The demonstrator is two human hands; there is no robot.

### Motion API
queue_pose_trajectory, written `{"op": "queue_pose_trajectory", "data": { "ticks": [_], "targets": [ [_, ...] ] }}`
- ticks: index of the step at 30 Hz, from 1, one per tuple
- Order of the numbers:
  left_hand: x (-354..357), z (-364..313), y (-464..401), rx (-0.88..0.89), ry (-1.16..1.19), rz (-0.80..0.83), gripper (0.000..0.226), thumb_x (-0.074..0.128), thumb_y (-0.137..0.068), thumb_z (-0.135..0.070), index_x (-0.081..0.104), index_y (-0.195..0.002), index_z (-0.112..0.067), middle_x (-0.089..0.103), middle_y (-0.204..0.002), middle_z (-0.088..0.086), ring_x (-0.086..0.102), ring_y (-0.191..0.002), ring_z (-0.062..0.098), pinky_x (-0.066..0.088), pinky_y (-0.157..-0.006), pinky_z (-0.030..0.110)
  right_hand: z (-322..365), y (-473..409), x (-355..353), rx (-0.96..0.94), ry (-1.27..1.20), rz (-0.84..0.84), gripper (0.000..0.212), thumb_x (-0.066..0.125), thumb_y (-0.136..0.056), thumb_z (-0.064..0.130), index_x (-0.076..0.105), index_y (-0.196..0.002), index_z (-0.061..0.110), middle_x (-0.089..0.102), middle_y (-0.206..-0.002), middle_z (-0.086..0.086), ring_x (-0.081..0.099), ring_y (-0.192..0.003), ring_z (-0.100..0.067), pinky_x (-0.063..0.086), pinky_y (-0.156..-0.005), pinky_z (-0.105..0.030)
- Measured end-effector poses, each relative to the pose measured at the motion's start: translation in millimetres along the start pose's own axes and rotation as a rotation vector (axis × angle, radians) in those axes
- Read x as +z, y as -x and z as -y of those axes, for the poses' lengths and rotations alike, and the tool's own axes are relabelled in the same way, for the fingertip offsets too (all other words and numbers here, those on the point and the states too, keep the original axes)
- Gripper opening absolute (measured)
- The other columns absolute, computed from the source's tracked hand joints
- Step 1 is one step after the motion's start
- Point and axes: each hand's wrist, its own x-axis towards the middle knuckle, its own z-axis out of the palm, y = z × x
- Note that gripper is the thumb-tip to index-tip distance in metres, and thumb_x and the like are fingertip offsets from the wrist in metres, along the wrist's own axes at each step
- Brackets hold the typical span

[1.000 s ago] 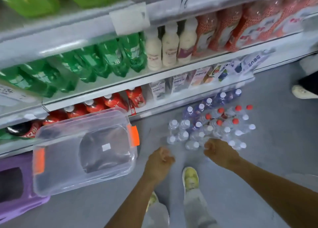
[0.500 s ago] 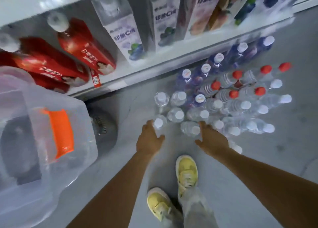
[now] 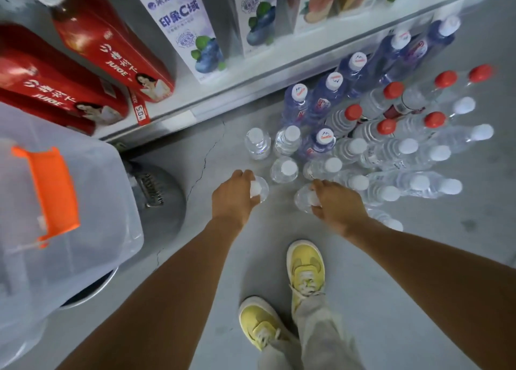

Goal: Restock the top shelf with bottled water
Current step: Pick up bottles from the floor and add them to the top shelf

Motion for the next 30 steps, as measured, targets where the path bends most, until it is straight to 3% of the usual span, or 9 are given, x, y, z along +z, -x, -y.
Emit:
{"op": "queue_pose_trajectory", "data": {
  "ticks": [7,10,14,18,20,22,25,27,30],
  "targets": [
    [-73,-11,95,-0.082,0.256,-0.073,0.033,0.074,-0.081,-0.031,0.063,-0.110,-0.023,0.060,-0.108,-0.001,0.060,-0.097,0.022,0.039,-0.071,0.028,20,87,-75,-0.034,-0.270,-0.116,0.040,0.059,-0.092,0.027,0.052,-0.128,0.012,0.062,-0.122,-0.010,0.059,-0.111,-0.028,0.044,-0.084,-0.033],
    [-119,-23,144,-0.079,0.411,-0.139,0.034,0.081,-0.074,-0.027,0.067,-0.104,-0.021,0.065,-0.103,-0.001,0.062,-0.091,0.021,0.048,-0.076,0.031,33,131,-122,-0.057,-0.382,-0.205,0.038,0.064,-0.089,0.025,0.056,-0.123,0.010,0.064,-0.111,-0.012,0.061,-0.101,-0.030,0.044,-0.080,-0.033],
    [-187,-34,212,-0.057,0.639,-0.253,0.030,0.086,-0.066,-0.019,0.065,-0.085,-0.028,0.068,-0.085,-0.006,0.063,-0.080,0.016,0.050,-0.072,0.024,49,197,-200,-0.118,-0.530,-0.344,0.027,0.070,-0.085,0.022,0.060,-0.108,0.011,0.064,-0.094,-0.005,0.061,-0.086,-0.026,0.048,-0.075,-0.035],
    [-266,-49,276,0.020,0.885,-0.398,0.036,0.084,-0.062,-0.012,0.063,-0.080,-0.036,0.070,-0.084,0.001,0.064,-0.078,0.019,0.055,-0.078,0.046,64,265,-291,-0.202,-0.583,-0.467,0.025,0.075,-0.083,0.025,0.063,-0.103,0.016,0.058,-0.079,0.004,0.055,-0.072,-0.017,0.048,-0.069,-0.037],
    [-312,-57,305,0.075,0.909,-0.471,0.033,0.087,-0.065,-0.013,0.065,-0.077,-0.034,0.064,-0.076,-0.002,0.054,-0.069,0.013,0.050,-0.069,0.042,73,298,-340,-0.261,-0.596,-0.502,0.022,0.075,-0.083,0.030,0.061,-0.098,0.022,0.053,-0.076,0.008,0.050,-0.068,-0.010,0.046,-0.068,-0.035],
    [-359,-63,333,0.129,0.857,-0.530,0.027,0.089,-0.066,-0.027,0.066,-0.078,-0.034,0.055,-0.077,-0.007,0.047,-0.068,0.008,0.043,-0.067,0.033,84,327,-388,-0.358,-0.606,-0.525,0.021,0.074,-0.083,0.032,0.063,-0.097,0.022,0.052,-0.083,0.005,0.050,-0.073,-0.009,0.047,-0.071,-0.037],
    [-424,-71,372,0.214,0.879,-0.576,0.026,0.089,-0.067,-0.024,0.070,-0.084,-0.024,0.049,-0.094,-0.003,0.051,-0.078,0.008,0.049,-0.072,0.031,101,368,-455,-0.470,-0.663,-0.535,0.021,0.076,-0.083,0.026,0.067,-0.101,0.018,0.054,-0.100,-0.003,0.055,-0.090,-0.019,0.050,-0.085,-0.041],
    [-462,-78,398,0.243,0.948,-0.610,0.029,0.088,-0.069,-0.018,0.069,-0.091,-0.014,0.054,-0.108,-0.005,0.057,-0.087,-0.001,0.054,-0.079,0.023,113,394,-495,-0.534,-0.723,-0.543,0.020,0.075,-0.084,0.025,0.066,-0.101,0.019,0.061,-0.105,-0.002,0.061,-0.097,-0.019,0.051,-0.090,-0.038],
    [-511,-89,436,0.272,1.034,-0.660,0.031,0.084,-0.075,-0.023,0.064,-0.097,-0.012,0.069,-0.098,0.000,0.063,-0.081,0.005,0.051,-0.072,0.020,128,434,-547,-0.604,-0.809,-0.596,0.010,0.072,-0.087,0.023,0.063,-0.093,0.021,0.069,-0.092,0.005,0.067,-0.085,0.000,0.052,-0.076,-0.019]
  ]
}}
